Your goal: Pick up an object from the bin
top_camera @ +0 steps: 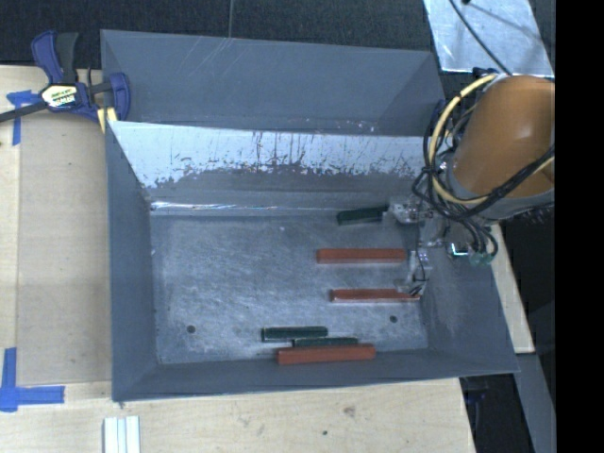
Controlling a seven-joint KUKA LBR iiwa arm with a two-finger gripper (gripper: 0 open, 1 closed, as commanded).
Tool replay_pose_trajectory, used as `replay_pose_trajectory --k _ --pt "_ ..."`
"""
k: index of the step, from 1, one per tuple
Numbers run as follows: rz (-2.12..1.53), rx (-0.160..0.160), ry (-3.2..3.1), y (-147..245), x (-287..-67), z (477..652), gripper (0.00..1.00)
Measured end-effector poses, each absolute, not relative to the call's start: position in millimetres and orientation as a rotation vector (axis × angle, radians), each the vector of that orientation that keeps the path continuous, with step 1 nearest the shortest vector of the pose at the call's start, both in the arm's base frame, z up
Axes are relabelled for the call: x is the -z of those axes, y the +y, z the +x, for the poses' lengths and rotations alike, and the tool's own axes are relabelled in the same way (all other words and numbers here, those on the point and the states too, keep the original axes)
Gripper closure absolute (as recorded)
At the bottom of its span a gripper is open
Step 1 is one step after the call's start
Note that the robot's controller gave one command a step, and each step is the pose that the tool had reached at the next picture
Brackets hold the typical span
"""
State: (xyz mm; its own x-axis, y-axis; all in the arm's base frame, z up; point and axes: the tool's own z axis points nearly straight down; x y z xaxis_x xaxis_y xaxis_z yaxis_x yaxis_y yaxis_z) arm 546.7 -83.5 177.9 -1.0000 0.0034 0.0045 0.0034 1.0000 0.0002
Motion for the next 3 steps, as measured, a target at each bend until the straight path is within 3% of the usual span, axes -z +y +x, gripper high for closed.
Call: replay_pose_trajectory --k 1,2,3 --pt "0.071 0.0 -3.137 -112.6 -66.3 513.6 0.0" --pt "0.078 -0.002 -3.146 -111.7 -71.0 517.0 1.0" --pt "0.088 -0.004 -3.151 -102.9 -221.0 501.0 1.0"
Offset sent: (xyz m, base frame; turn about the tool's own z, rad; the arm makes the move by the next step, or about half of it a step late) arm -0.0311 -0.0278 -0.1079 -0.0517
